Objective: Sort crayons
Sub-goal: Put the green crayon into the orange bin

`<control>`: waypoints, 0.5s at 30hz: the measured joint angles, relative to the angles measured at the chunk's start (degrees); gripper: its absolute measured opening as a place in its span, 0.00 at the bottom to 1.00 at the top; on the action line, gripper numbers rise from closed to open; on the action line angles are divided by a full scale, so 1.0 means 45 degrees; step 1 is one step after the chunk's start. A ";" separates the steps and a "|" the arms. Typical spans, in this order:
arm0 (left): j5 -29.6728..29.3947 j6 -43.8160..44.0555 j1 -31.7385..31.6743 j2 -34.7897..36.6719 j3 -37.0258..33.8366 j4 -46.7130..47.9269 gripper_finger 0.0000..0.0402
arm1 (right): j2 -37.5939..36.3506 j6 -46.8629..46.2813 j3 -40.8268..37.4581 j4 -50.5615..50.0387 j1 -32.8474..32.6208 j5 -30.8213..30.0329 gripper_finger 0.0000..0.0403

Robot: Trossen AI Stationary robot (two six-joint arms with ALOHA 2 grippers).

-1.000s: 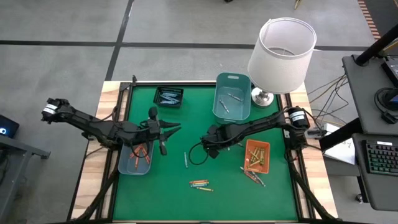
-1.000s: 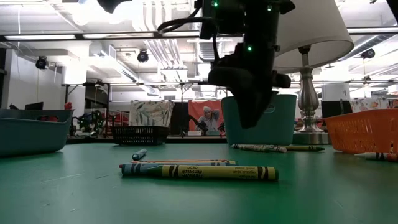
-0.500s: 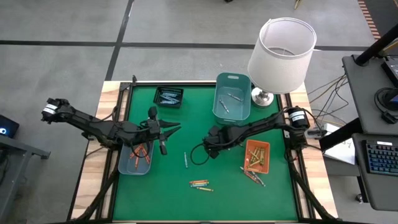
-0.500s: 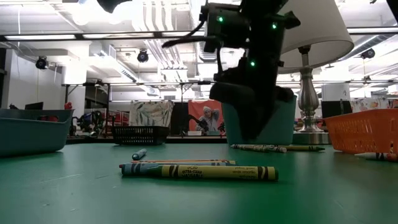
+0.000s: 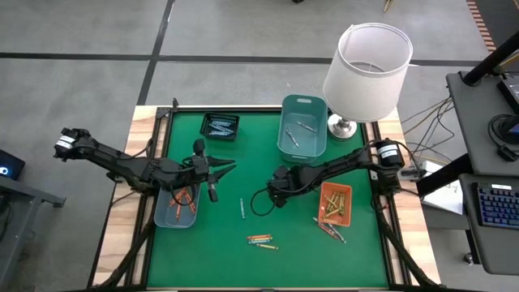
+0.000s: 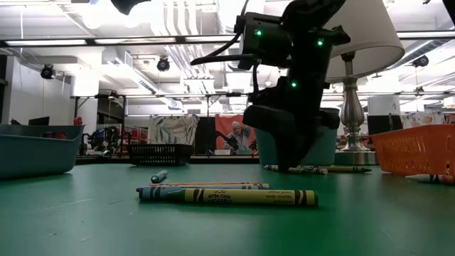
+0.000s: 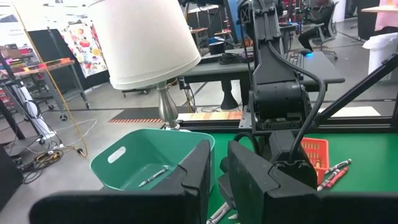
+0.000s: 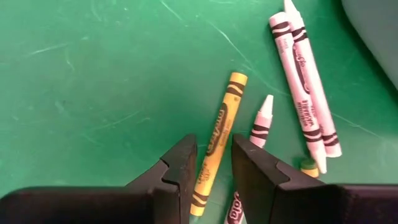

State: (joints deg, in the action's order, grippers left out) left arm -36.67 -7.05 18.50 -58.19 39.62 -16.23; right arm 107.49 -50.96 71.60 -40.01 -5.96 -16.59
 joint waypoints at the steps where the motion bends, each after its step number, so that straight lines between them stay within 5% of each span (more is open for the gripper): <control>1: 0.0000 0.0000 0.0000 0.0000 0.0000 0.0002 0.10 | -0.0003 0.0000 -0.0064 0.0107 0.0000 -0.0005 0.24; 9: -0.0004 0.0000 0.0000 0.0000 0.0000 0.0000 0.10 | -0.0026 0.0487 -0.0259 0.0579 -0.0058 0.0201 0.22; 15: 0.0000 0.0000 0.0000 0.0000 0.0000 0.0000 0.10 | -0.0026 0.0697 -0.0283 0.1305 -0.0090 0.0444 0.12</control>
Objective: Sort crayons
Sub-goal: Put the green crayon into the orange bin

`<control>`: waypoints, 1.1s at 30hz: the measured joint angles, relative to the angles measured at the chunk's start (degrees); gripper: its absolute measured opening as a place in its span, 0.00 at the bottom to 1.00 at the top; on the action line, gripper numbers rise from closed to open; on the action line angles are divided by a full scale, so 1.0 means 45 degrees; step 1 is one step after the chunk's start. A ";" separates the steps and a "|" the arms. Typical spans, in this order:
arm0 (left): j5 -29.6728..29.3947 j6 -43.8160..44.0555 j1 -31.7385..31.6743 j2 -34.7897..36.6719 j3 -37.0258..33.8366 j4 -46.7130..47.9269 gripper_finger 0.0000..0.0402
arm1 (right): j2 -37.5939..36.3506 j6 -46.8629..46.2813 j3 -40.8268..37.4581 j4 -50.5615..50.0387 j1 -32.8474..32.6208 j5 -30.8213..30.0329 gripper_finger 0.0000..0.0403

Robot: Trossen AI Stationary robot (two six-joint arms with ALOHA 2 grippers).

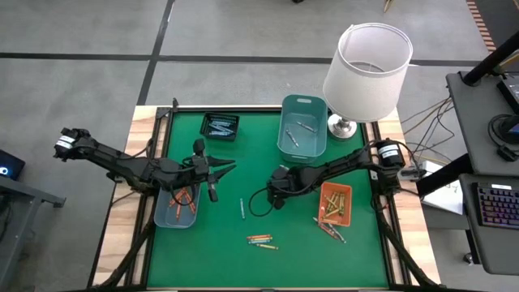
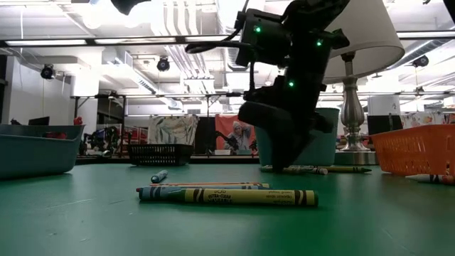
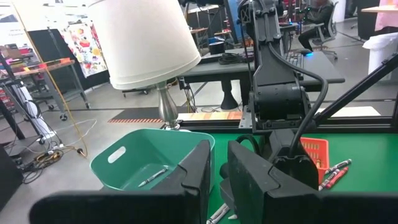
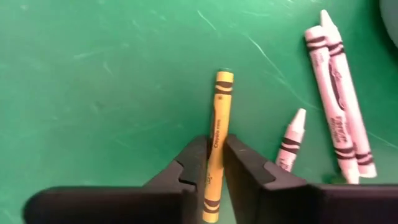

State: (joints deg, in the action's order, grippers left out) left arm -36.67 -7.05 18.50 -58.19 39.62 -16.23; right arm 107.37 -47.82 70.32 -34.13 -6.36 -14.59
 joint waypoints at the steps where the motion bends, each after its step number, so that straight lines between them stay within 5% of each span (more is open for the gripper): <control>1: -0.0005 0.0000 0.0000 0.0000 0.0000 0.0002 0.10 | 0.0000 0.0010 0.0000 0.0085 0.0000 0.0006 0.10; 13: 0.0000 0.0149 0.0000 0.0000 0.0000 0.0010 0.10 | -0.0155 0.1230 0.0425 0.0828 -0.0128 0.0634 0.02; 22: 0.0000 0.0389 0.0000 0.0000 0.0000 0.0048 0.10 | -0.0542 0.3741 0.1723 0.0628 -0.1063 0.2867 0.02; 33: 0.0000 0.0457 0.0000 0.0000 0.0000 0.0083 0.10 | -0.2038 0.3013 0.2024 -0.1411 -0.2470 0.3224 0.02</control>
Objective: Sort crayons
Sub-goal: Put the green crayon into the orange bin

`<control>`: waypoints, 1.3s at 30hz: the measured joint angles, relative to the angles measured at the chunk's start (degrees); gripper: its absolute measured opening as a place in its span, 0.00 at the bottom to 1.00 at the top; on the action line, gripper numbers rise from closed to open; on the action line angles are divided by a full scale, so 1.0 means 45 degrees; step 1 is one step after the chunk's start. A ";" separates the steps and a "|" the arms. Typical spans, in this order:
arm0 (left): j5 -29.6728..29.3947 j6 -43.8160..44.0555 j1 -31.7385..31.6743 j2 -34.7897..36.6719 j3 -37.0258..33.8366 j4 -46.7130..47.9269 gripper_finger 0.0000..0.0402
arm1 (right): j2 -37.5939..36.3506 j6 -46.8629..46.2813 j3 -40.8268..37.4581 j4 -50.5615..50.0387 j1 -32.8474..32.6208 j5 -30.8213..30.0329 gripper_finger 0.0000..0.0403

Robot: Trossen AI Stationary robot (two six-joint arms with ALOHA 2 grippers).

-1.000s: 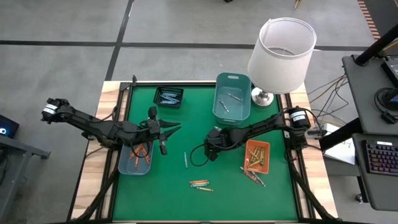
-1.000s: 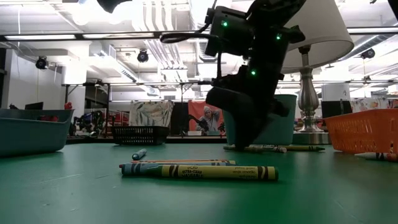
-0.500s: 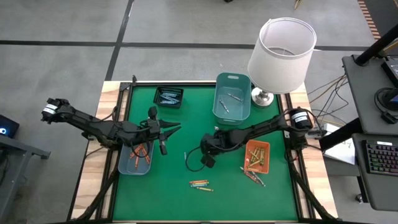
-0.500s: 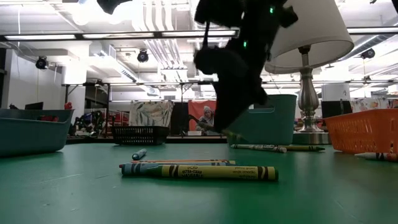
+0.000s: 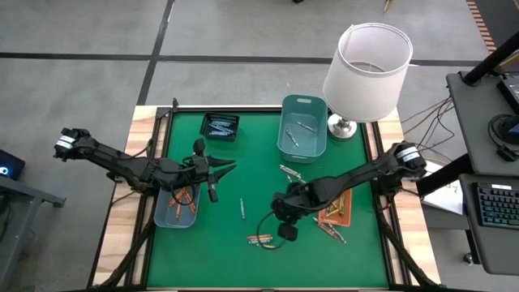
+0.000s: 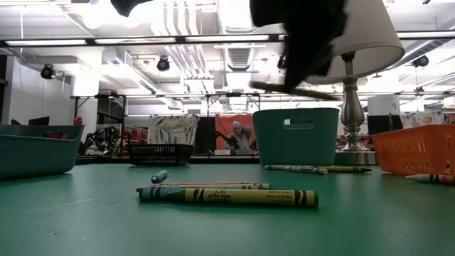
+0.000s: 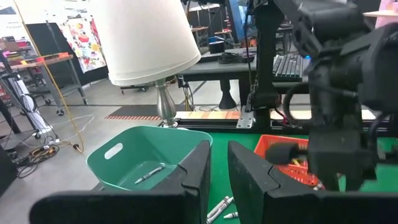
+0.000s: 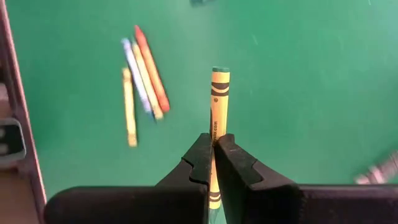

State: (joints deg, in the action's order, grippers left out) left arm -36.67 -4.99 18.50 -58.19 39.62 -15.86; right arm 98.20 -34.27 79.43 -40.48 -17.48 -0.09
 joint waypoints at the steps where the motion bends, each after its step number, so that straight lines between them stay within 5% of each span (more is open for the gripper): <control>1: 0.0003 0.0000 0.0000 0.0000 0.0000 0.0007 0.10 | -0.0147 -0.0205 0.0001 -0.0531 -0.0088 -0.0092 0.02; 15: 0.0001 -0.0007 0.0000 0.0000 0.0000 0.0037 0.10 | -0.2686 -0.5257 -0.0700 -0.9163 -0.0722 -0.1192 0.02; 29: 0.0003 -0.0107 0.0000 0.0000 0.0000 0.0097 0.10 | -0.3975 -0.8614 -0.5259 -0.6348 -0.0781 -0.1340 0.02; 39: 0.0000 -0.0112 0.0000 0.0000 0.0000 0.0107 0.10 | -0.3966 -0.9493 -0.5853 -0.5490 -0.0782 -0.1664 0.05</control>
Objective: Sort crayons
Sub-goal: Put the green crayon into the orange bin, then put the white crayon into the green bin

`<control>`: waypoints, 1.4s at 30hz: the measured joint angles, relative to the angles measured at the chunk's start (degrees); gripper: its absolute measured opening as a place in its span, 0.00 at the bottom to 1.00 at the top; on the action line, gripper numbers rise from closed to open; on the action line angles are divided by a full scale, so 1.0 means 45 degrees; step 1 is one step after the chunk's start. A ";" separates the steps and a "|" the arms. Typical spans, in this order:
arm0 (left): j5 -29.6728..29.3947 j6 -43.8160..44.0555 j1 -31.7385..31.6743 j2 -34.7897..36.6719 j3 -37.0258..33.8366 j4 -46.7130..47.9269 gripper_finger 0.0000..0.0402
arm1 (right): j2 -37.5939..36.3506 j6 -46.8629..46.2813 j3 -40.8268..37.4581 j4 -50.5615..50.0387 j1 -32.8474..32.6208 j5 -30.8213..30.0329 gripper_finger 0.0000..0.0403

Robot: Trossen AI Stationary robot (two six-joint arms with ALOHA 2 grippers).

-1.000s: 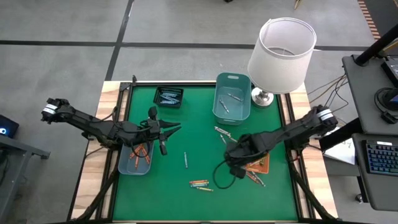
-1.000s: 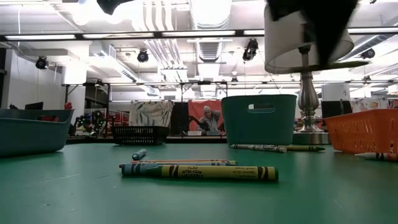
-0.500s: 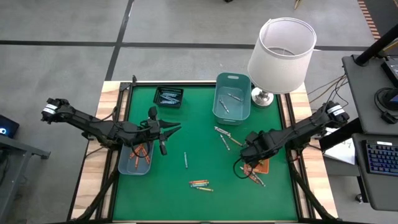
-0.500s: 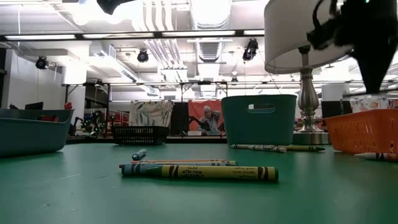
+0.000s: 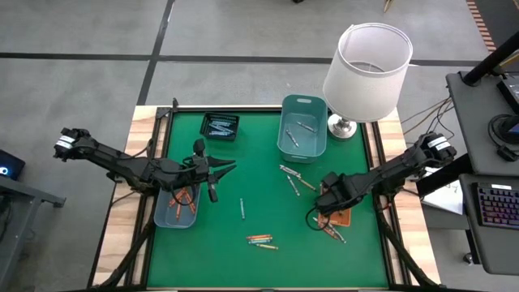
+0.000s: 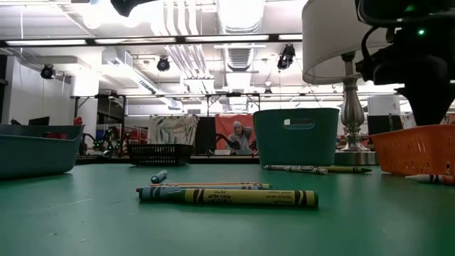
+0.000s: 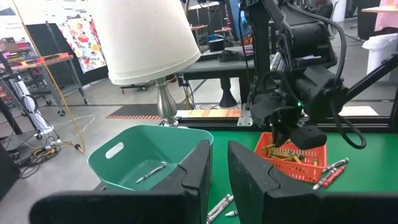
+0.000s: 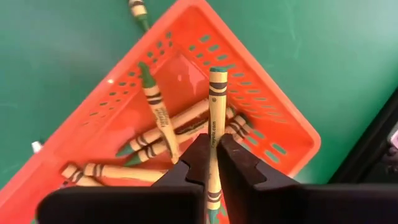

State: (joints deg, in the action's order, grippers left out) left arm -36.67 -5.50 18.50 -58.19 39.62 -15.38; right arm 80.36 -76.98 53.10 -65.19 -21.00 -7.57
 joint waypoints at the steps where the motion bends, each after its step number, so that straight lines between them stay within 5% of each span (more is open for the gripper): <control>1: 0.0000 0.0000 0.0000 0.0000 0.0000 0.0003 0.10 | 0.0000 0.0074 0.0044 0.0038 0.0001 -0.0006 0.07; 18: 0.0000 0.0031 0.0000 0.0000 0.0000 0.0010 0.10 | -0.0005 0.0449 0.0910 0.0123 0.0001 -0.0355 0.42; 33: 0.0019 0.0202 0.0000 -0.0285 0.0005 0.0019 0.10 | 0.0256 0.1812 0.4112 0.0325 0.0088 -0.3227 0.44; 42: 0.0029 0.0345 0.0000 -0.0311 0.0005 0.0011 0.10 | 0.1110 0.3403 0.4694 0.1467 0.0829 -0.3724 0.44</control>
State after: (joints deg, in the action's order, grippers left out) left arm -36.53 -3.95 18.50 -59.59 39.64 -15.33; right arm 85.35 -61.67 74.22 -58.59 -17.27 -24.33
